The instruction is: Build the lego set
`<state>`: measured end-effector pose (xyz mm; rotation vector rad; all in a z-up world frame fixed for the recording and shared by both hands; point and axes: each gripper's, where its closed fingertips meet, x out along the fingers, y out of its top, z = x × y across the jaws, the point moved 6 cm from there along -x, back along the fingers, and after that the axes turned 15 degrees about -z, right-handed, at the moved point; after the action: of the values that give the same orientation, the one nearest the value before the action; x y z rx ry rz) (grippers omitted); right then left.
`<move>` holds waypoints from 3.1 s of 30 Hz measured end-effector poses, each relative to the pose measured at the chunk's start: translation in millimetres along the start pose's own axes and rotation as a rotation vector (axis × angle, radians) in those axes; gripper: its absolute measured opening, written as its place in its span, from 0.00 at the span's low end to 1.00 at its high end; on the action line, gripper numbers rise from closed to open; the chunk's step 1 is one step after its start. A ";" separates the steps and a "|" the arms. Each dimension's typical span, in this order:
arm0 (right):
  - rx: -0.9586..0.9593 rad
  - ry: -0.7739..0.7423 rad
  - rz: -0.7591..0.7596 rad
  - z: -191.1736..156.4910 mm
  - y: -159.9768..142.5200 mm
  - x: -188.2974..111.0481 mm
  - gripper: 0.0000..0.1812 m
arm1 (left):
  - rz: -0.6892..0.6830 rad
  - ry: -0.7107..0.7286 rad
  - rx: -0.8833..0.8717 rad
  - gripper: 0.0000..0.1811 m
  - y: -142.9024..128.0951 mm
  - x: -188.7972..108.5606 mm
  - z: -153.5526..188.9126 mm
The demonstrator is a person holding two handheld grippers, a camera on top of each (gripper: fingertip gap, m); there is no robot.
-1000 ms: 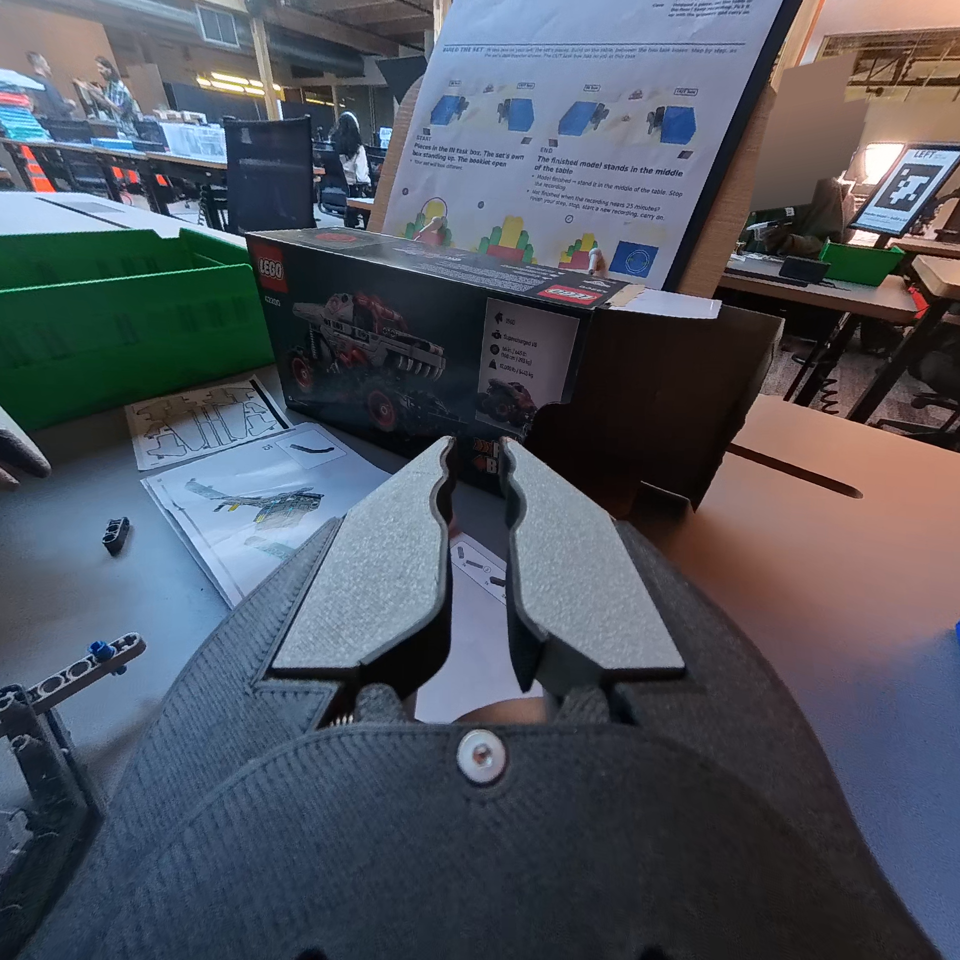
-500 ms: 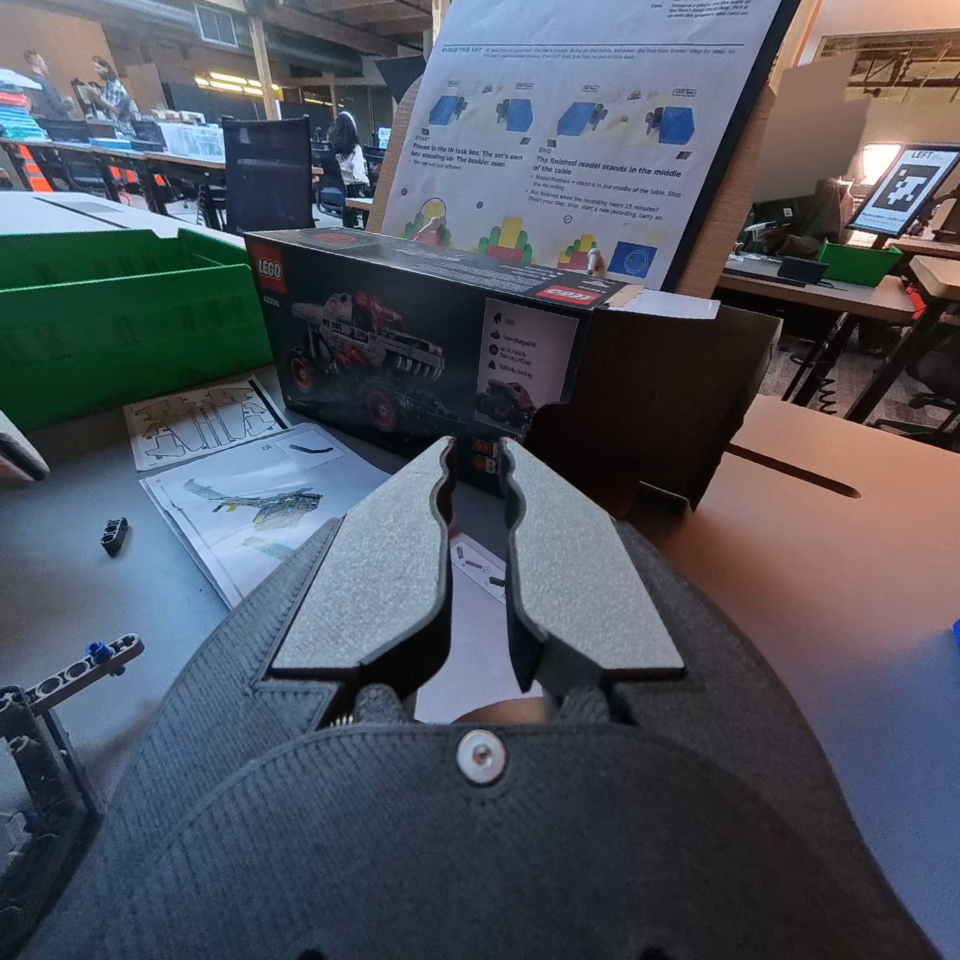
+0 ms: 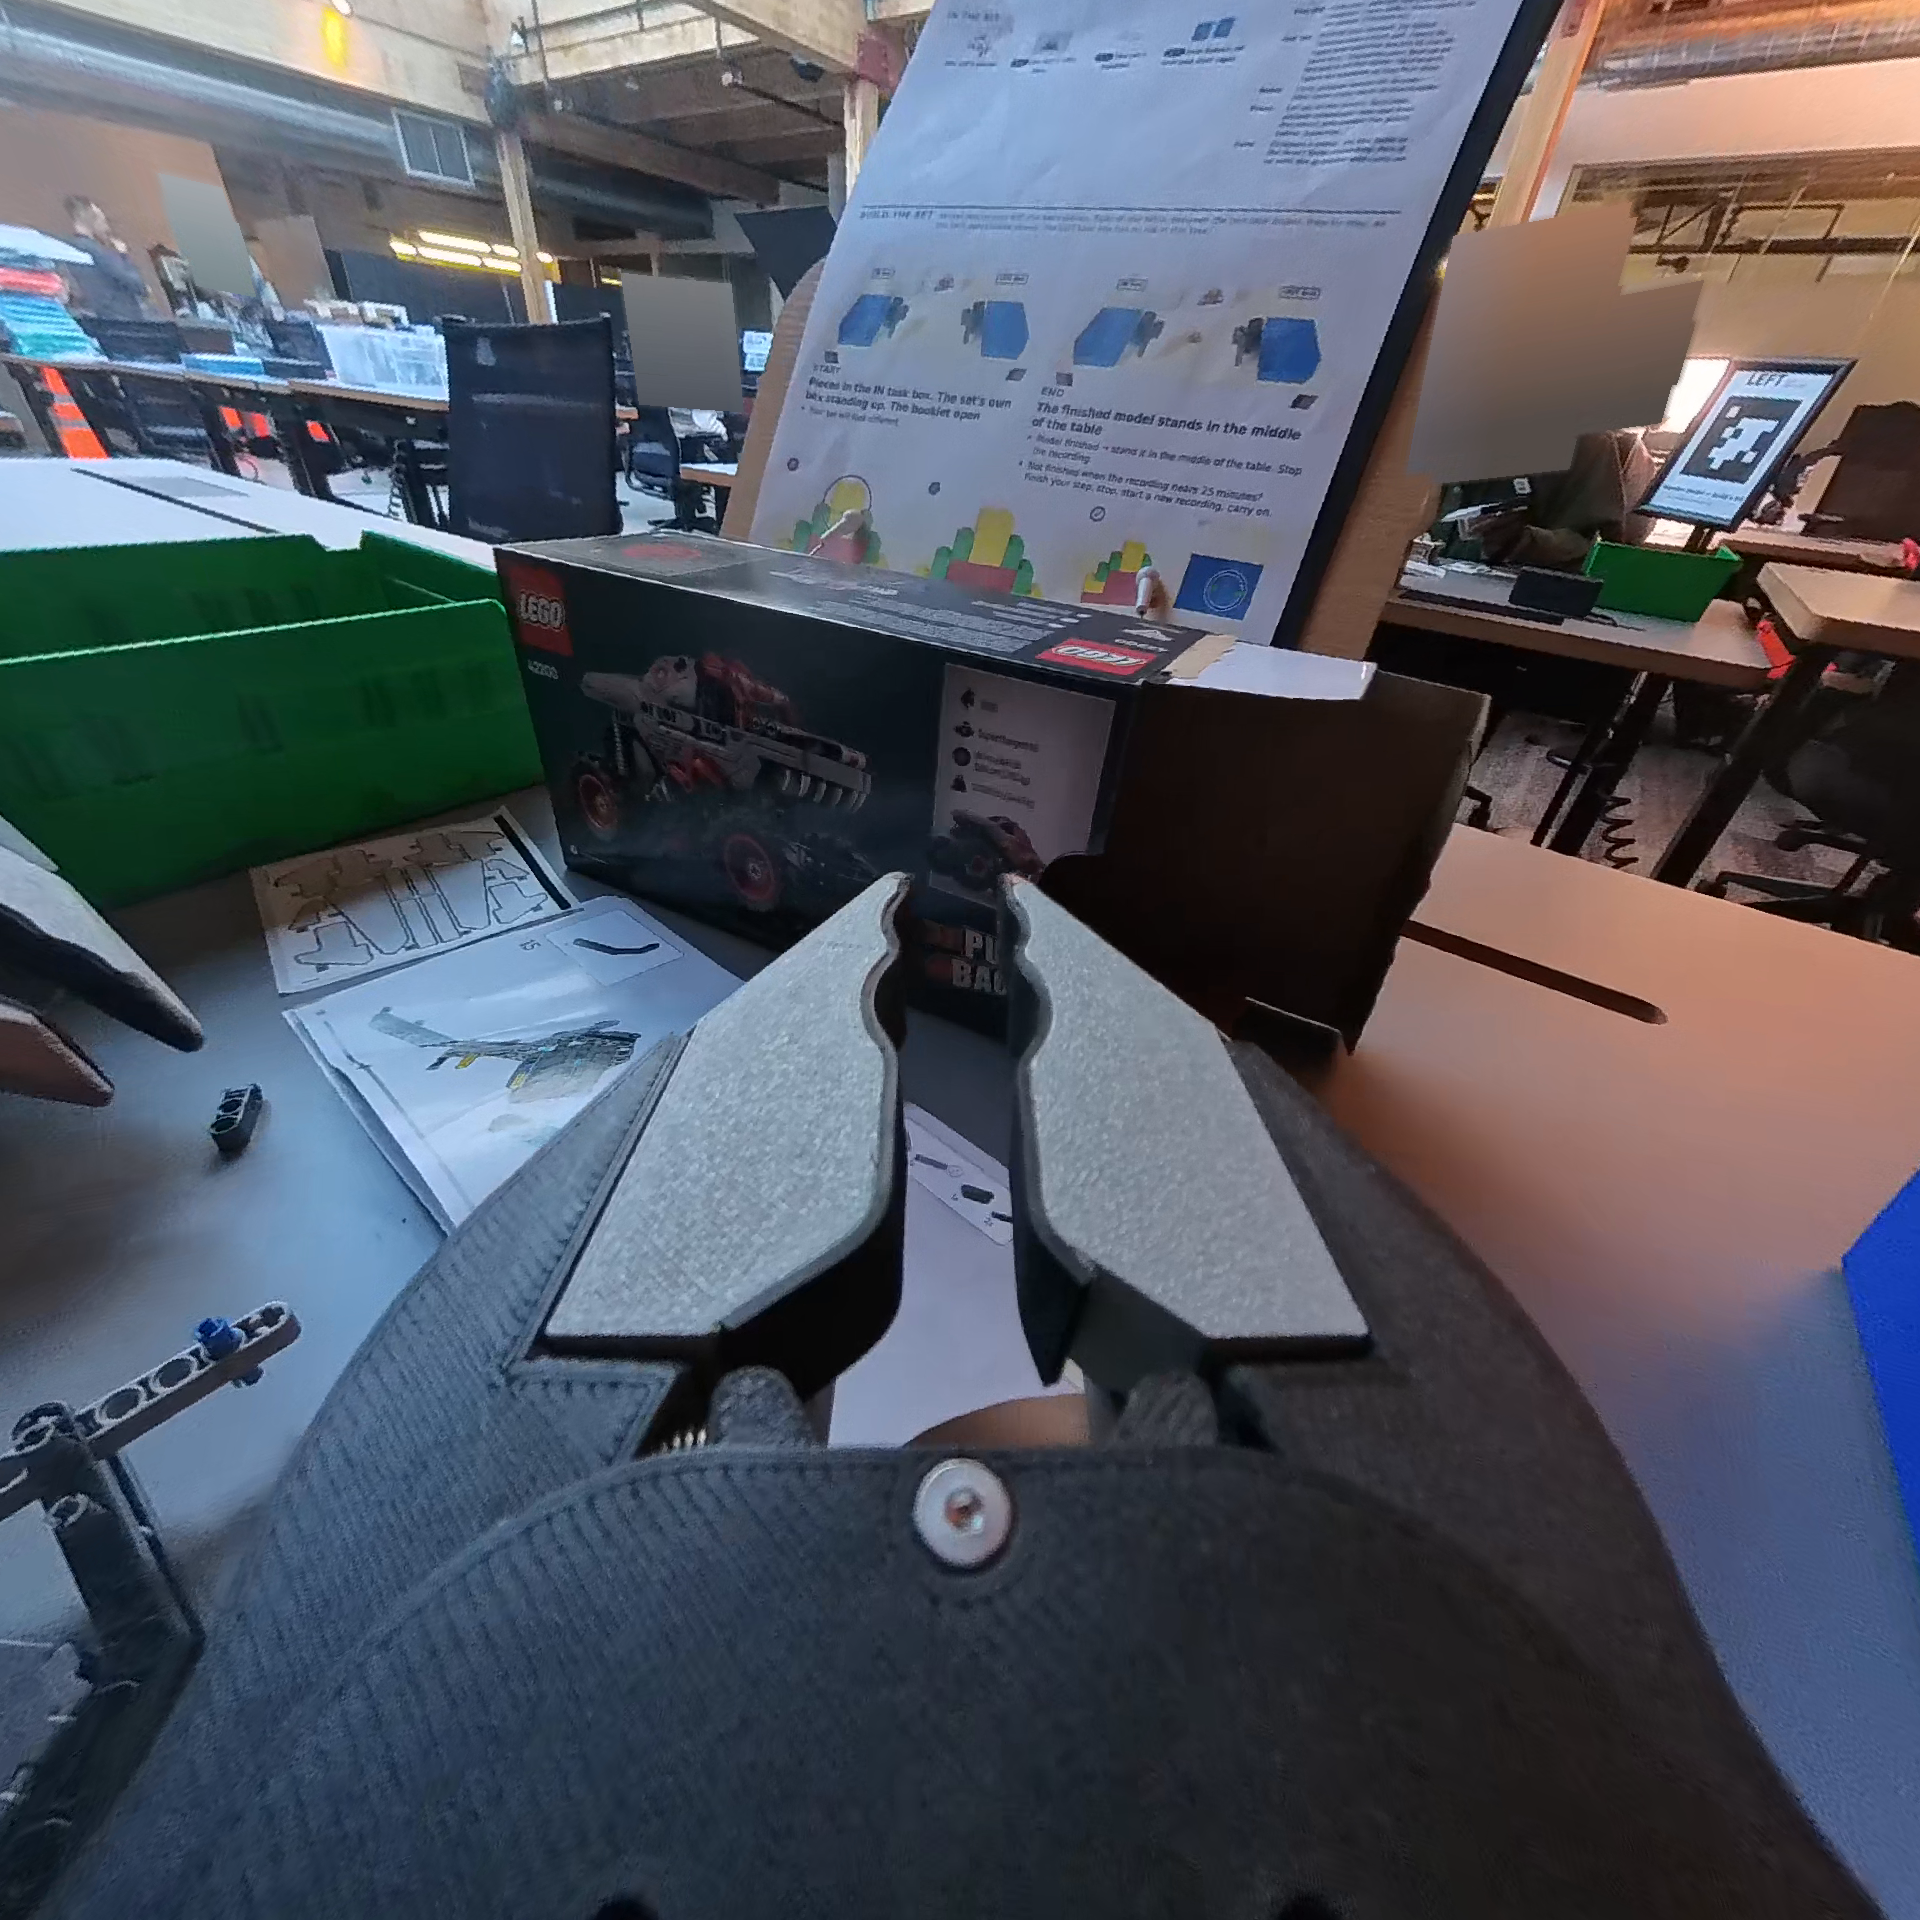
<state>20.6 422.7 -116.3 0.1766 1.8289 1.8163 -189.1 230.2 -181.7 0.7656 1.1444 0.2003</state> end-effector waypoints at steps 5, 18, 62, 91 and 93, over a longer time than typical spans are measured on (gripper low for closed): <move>-0.007 0.007 -0.010 -2.6 -1.4 2.1 0.07 | -0.017 -0.003 0.001 0.13 -1.6 2.1 -0.4; -0.009 0.014 0.004 -5.5 1.3 0.3 0.06 | -0.076 -0.051 -0.032 0.20 -3.8 11.3 -3.7; 0.034 -0.015 0.193 2.0 27.9 -36.2 0.04 | -0.166 0.003 0.072 0.04 3.5 32.9 9.4; 0.003 0.064 0.117 -3.4 22.9 -29.0 0.06 | -0.181 -0.119 0.107 0.07 -2.0 30.9 22.7; 0.013 0.070 0.107 -3.5 21.4 -27.1 0.06 | -0.173 -0.123 0.096 0.08 -1.7 29.7 21.7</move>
<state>35.7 408.8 -88.3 0.2219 1.9132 1.9057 -157.8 234.6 -200.7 0.7490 1.1023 -0.0464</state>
